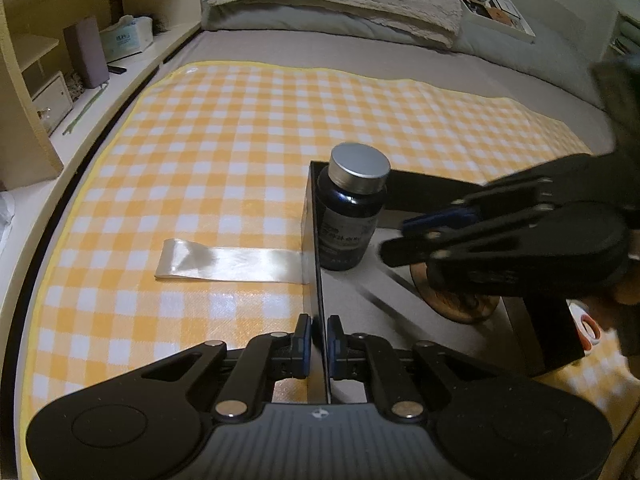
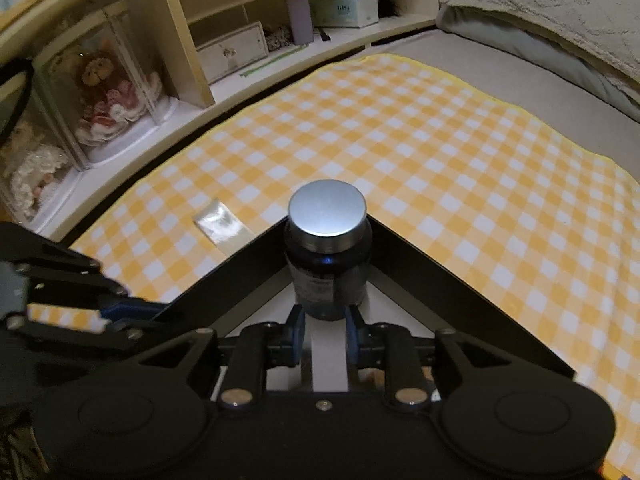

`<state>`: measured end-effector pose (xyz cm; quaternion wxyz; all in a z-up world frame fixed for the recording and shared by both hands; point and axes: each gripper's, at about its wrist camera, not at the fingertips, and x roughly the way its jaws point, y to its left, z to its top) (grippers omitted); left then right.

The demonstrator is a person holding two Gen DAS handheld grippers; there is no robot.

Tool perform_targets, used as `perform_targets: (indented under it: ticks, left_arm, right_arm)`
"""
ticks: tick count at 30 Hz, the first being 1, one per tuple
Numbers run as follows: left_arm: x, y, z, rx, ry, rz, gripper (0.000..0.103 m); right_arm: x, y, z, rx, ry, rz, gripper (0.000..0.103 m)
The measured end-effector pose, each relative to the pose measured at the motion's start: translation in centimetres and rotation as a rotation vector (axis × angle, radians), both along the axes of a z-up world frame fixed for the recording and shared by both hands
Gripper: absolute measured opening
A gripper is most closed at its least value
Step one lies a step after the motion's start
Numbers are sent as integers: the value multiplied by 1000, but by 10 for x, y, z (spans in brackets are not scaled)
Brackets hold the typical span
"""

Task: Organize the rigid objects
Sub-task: 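Carry the blue pill bottle into the black box and release it upright, then move the right tool to the red-yellow-blue card box and grasp it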

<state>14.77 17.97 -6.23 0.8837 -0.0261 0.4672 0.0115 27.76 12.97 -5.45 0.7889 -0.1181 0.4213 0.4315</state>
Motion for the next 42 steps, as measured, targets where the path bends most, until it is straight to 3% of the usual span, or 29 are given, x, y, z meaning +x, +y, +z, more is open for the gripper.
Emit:
perform_targets:
  ticks: [5,8,12,17,23,33,35,42]
  left_arm:
    - [0,-2,7,6,-30,26,6]
    - [0,-4,6,15,-33,31,5]
    - [-1,-6,6,21,-38,34,5]
    - [-3,-6,5,27,-42,32,5]
    - [-3,-5,5,24,-42,33,5]
    - [-3,-3,5,25,-38,35,5]
    - [-4,-2,4,25,-35,35,5]
    - [-5,-4,4,32,-31,37,5]
  right_arm:
    - [-9,-23,23,36,-14,-13,30]
    - [-14,-39,39,63,-30,-34,44]
    - [-22,-61,61,114,-82,-69,75]
    - [-28,-96,83,165,-159,-150,99]
    - [-29,-143,92,169,-223,-259,103]
    - [-19,-213,72,100,-200,-414,103]
    - [-11,-223,62,70,-160,-462,103]
    - [23,-251,12,31,155,-649,103]
